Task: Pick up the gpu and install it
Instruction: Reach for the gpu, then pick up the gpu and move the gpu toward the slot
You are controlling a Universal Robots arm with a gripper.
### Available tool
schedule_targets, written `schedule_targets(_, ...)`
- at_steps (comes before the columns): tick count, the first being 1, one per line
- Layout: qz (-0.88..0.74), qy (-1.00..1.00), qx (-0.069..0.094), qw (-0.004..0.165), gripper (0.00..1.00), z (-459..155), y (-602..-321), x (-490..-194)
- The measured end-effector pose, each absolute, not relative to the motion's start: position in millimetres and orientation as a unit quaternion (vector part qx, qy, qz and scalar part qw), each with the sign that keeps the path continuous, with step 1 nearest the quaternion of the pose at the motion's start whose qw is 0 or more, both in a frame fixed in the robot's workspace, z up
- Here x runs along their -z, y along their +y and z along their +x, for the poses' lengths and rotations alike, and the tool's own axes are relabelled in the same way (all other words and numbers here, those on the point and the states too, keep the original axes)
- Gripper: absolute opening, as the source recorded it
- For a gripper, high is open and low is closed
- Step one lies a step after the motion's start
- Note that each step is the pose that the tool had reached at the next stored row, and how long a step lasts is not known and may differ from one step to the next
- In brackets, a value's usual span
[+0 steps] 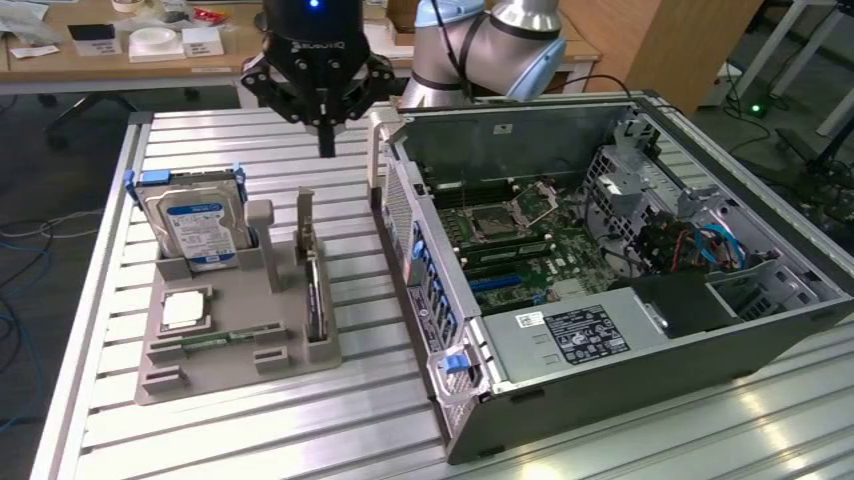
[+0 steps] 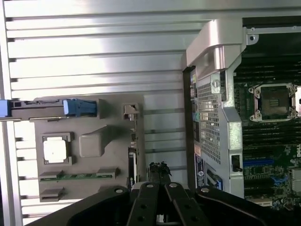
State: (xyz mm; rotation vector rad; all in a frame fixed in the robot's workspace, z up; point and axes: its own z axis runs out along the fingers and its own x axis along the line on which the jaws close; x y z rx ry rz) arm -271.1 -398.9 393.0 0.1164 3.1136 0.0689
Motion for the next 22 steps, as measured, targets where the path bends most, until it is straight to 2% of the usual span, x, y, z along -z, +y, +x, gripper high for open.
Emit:
schedule_targets(8,0.037,0.999,-0.022,0.012,0.11,-299,-399,-393)
schedule_targets(22,0.037,0.999,-0.022,0.012,0.11,-300,-399,-393)
